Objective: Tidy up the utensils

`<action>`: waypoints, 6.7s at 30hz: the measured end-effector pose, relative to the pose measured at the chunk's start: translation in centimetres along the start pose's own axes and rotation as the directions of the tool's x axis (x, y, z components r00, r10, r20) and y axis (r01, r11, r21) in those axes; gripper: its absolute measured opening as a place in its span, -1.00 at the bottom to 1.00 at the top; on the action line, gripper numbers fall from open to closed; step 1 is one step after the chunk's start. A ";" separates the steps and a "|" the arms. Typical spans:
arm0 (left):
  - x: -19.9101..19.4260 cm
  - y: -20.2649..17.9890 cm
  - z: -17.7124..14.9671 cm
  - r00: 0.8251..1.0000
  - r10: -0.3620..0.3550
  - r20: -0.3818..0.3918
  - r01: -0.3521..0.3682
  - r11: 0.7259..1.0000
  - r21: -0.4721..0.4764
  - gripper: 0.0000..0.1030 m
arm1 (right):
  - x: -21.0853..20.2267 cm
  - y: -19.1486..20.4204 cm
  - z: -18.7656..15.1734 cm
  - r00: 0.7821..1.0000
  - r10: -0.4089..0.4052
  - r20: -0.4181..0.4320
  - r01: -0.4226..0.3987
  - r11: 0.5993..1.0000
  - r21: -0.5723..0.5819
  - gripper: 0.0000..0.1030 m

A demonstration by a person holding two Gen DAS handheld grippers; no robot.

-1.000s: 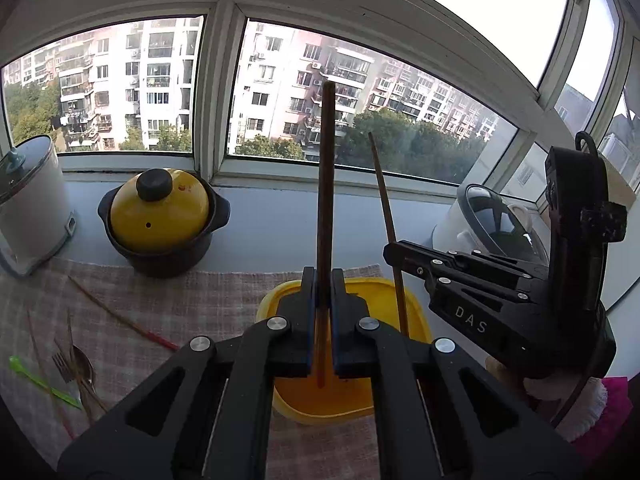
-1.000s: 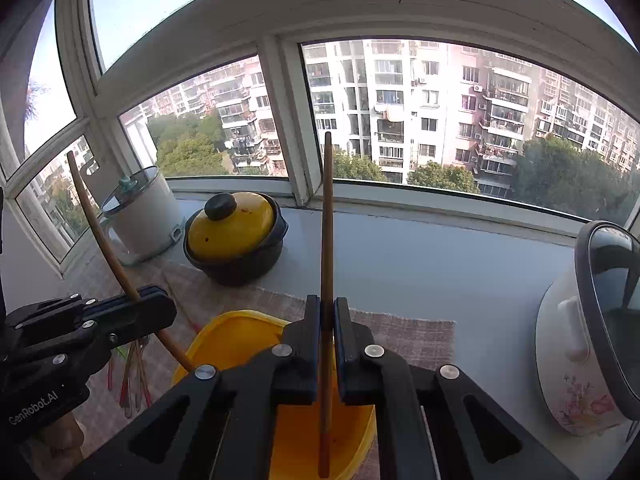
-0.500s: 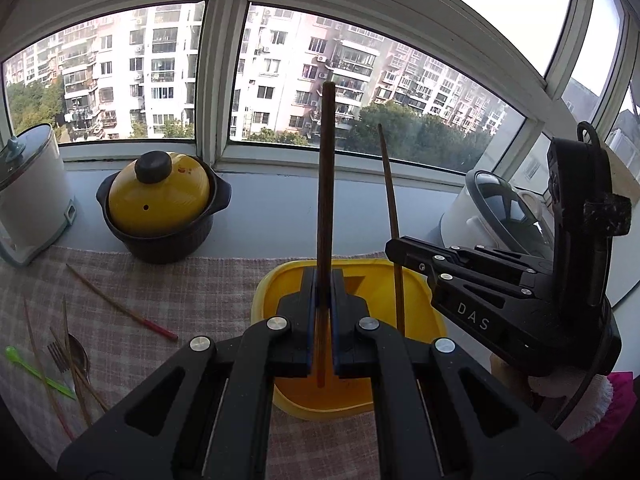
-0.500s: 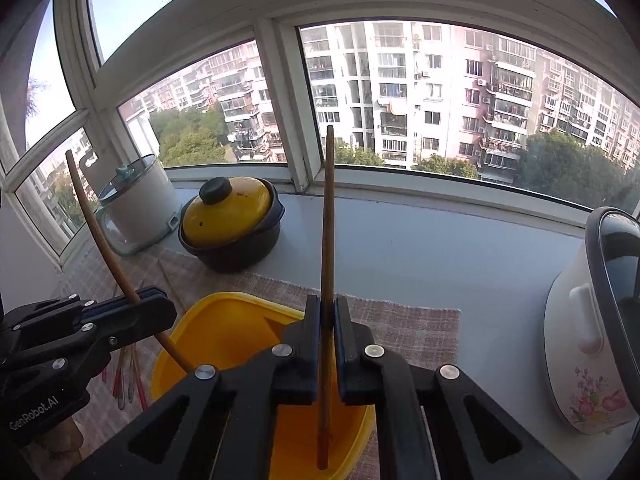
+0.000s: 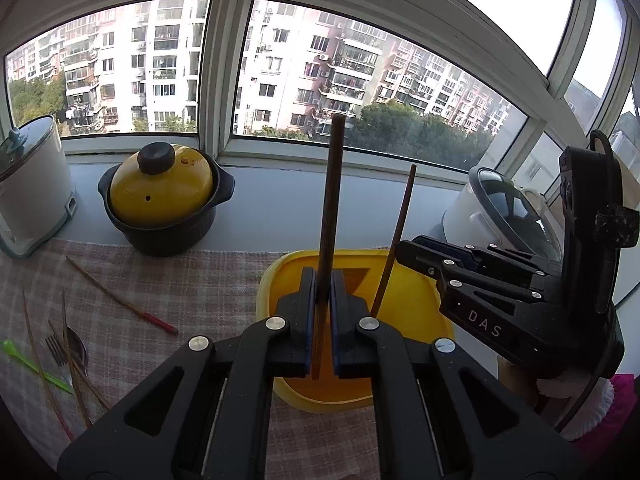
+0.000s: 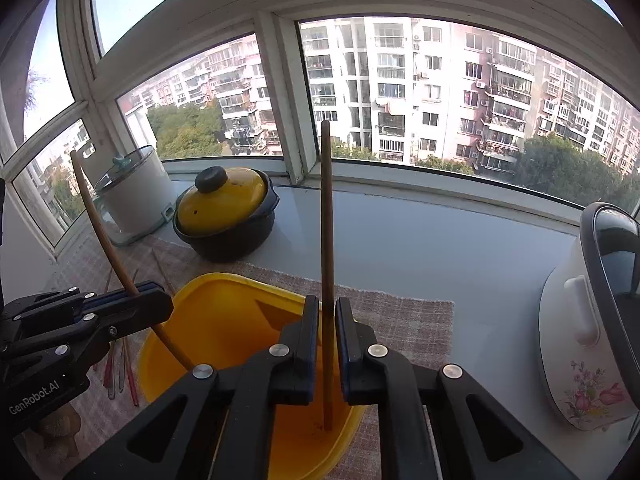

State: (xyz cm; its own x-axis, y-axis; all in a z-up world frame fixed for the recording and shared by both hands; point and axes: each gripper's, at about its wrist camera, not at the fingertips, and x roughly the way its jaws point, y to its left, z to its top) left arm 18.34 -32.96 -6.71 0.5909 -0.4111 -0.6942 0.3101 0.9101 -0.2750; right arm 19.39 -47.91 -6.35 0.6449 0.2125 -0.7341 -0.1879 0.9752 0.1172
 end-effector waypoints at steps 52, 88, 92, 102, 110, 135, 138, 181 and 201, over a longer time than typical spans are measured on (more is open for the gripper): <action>-14.6 19.7 -8.1 0.976 0.219 0.008 -0.210 0.948 -0.239 -0.44 | -4.6 14.3 -1.5 0.995 0.018 0.097 0.000 0.983 -0.185 0.63; -7.7 32.4 -12.6 0.972 0.080 -0.219 -0.170 0.886 -0.432 -0.44 | 13.9 24.7 0.8 0.939 0.035 -0.343 -0.148 0.939 -0.311 0.12; -6.8 32.8 -12.6 0.969 0.080 -0.233 -0.178 0.883 -0.434 -0.44 | 15.7 25.0 1.1 0.928 0.001 -0.373 -0.140 0.929 -0.344 0.11; -4.7 33.3 -12.8 0.961 0.076 -0.266 -0.192 0.877 -0.441 -0.44 | 19.9 25.8 1.5 0.898 -0.061 -0.435 -0.124 0.915 -0.383 -0.06; -3.7 33.8 -12.9 0.957 0.070 -0.282 -0.197 0.870 -0.452 -0.44 | 22.5 26.7 1.2 0.877 -0.103 -0.468 -0.121 0.898 -0.423 -0.16; -3.7 34.5 -13.4 0.956 0.067 -0.284 -0.202 0.854 -0.479 -0.91 | 27.7 27.6 2.6 0.858 -0.109 -0.503 -0.150 0.882 -0.447 -0.30; -3.8 34.4 -13.5 0.957 0.068 -0.281 -0.203 0.851 -0.484 -0.91 | 28.1 28.2 2.7 0.851 -0.088 -0.518 -0.180 0.877 -0.445 -0.56; -13.7 19.5 -10.6 0.984 0.173 0.037 -0.129 0.847 -0.516 -0.92 | 4.3 21.1 1.8 0.913 0.289 -0.287 -0.381 0.857 -0.347 -0.91; -12.3 9.8 -4.6 0.981 0.143 0.132 -0.090 0.933 -0.348 -0.91 | -3.2 10.8 3.5 0.960 0.253 -0.117 -0.277 0.909 -0.312 -0.91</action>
State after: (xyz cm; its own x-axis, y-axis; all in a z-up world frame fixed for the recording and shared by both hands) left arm 10.68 -18.74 -3.92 0.7224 -0.2796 -0.6324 -0.0231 0.9044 -0.4261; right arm 17.92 -37.82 -0.39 0.4854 0.4432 -0.7536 -0.5806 0.8079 0.1012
